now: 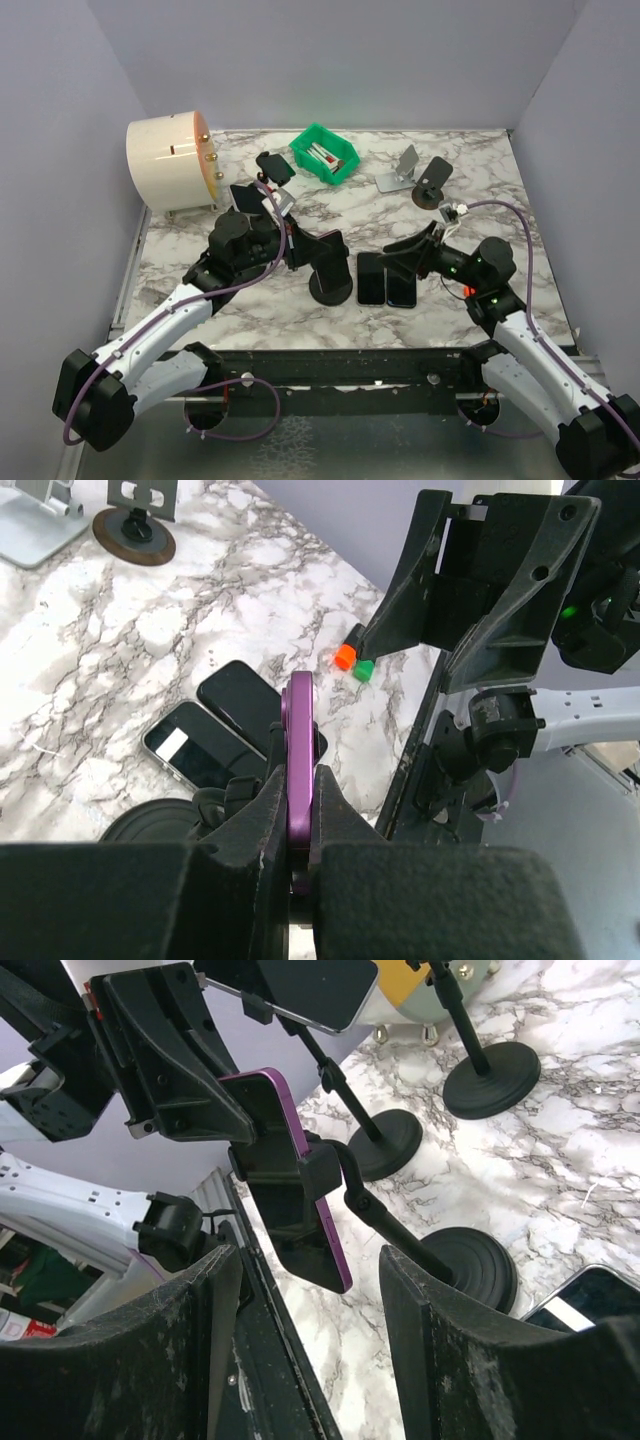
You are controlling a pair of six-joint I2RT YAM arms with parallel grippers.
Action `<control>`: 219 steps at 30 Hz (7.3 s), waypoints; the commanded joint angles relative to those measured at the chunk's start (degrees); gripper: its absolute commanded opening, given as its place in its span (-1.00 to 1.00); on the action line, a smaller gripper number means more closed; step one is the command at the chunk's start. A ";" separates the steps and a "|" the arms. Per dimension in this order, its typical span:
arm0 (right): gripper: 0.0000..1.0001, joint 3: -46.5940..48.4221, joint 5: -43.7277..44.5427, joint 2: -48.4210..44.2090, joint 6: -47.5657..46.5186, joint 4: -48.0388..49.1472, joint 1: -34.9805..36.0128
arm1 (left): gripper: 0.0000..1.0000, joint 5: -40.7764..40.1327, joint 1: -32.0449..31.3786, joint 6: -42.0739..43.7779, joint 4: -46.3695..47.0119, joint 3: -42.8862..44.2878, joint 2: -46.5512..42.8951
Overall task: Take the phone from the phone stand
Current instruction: Place the phone stand with the phone at the center of the board, then remove the phone from the phone stand.
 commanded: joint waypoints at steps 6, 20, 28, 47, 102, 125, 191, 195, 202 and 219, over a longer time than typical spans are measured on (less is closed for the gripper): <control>0.23 -2.53 2.84 -3.00 -0.84 3.12 0.27 | -1.00 -2.10 -0.80 2.74 8.55 -5.76 -1.77; 0.24 -5.02 4.23 -4.74 -0.99 4.78 0.27 | -0.95 -5.51 -2.75 3.40 14.99 -11.07 -4.03; 0.33 -0.41 5.61 -5.99 -4.07 -4.29 0.29 | -0.12 -6.90 -2.76 3.28 14.99 -10.31 -7.21; 0.22 28.91 26.44 6.42 -18.56 -30.36 5.37 | 0.98 -20.59 -2.75 5.22 -3.04 2.70 -22.28; 0.99 47.63 56.51 24.78 -17.88 -55.03 38.39 | 0.98 -27.43 -2.71 2.23 -11.90 -9.12 -37.57; 0.92 49.49 61.63 30.93 -17.47 -51.65 41.36 | 0.98 -27.05 -2.74 2.76 -13.66 -9.03 -37.37; -0.10 50.00 71.46 33.55 -14.03 -54.59 44.74 | 0.82 -14.73 -2.73 2.77 -10.80 -9.83 -28.19; -0.20 49.73 71.02 33.14 -14.33 -54.61 44.74 | 0.62 -10.93 -2.67 2.43 -6.77 -11.26 -23.89; -0.21 49.77 70.47 32.64 -14.52 -54.49 44.74 | 0.50 -3.88 -2.67 0.59 2.80 -14.28 -18.25; -0.21 49.55 69.61 32.22 -15.04 -53.20 44.74 | 0.22 -4.32 -2.69 4.57 9.46 -11.61 -8.30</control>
